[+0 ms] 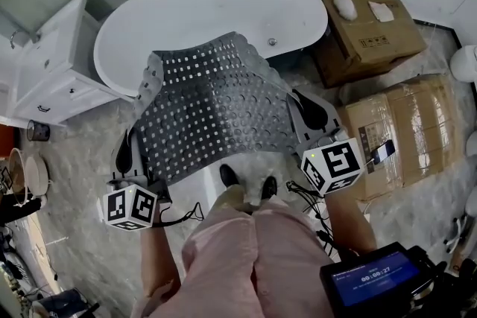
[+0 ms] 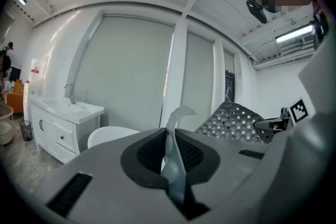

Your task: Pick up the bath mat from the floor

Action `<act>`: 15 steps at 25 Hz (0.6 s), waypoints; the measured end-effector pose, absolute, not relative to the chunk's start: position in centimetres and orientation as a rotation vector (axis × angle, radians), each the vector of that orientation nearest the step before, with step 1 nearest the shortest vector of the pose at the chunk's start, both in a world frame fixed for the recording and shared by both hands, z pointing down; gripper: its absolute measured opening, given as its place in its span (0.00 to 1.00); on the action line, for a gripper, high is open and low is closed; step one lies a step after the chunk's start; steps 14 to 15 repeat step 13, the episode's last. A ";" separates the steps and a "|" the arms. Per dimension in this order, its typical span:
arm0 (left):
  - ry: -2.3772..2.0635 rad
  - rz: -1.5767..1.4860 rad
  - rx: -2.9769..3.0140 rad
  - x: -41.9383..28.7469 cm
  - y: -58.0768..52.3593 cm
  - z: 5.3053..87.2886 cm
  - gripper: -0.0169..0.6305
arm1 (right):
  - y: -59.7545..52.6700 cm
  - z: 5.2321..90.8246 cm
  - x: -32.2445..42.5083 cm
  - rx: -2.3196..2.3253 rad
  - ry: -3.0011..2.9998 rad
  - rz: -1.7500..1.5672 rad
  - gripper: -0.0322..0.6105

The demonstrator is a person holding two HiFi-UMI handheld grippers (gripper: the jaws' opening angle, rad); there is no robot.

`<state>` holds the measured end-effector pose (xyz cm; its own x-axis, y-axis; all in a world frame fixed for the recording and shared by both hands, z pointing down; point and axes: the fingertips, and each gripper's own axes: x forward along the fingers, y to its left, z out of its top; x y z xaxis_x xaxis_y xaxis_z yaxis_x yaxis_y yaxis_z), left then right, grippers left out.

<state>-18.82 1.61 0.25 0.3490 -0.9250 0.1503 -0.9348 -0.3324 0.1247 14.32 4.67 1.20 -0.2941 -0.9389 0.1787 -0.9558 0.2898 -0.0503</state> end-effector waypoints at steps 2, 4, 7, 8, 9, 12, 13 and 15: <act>-1.689 0.077 2.421 -18.6 1.8 0.4 0.08 | 4.8 1.3 14.5 1.793 -2.428 0.219 0.09; -1.688 0.076 2.421 -18.5 1.9 0.5 0.08 | 4.9 1.4 14.6 1.795 -2.427 0.220 0.09; -1.687 0.074 2.419 -18.4 2.0 0.4 0.08 | 4.9 1.4 14.6 1.796 -2.426 0.221 0.09; -1.688 0.074 2.420 -18.4 1.9 0.4 0.08 | 4.8 1.4 14.6 1.796 -2.427 0.222 0.09; -1.688 0.074 2.422 -18.4 1.8 0.3 0.08 | 4.7 1.3 14.6 1.796 -2.428 0.222 0.09; -1.690 0.080 2.425 -18.4 1.7 0.1 0.08 | 4.6 1.2 14.4 1.794 -2.432 0.223 0.09; -1.691 0.082 2.425 -18.4 1.7 0.1 0.08 | 4.5 1.2 14.3 1.793 -2.433 0.223 0.09; -1.691 0.082 2.425 -18.4 1.7 0.1 0.08 | 4.5 1.2 14.3 1.793 -2.433 0.223 0.09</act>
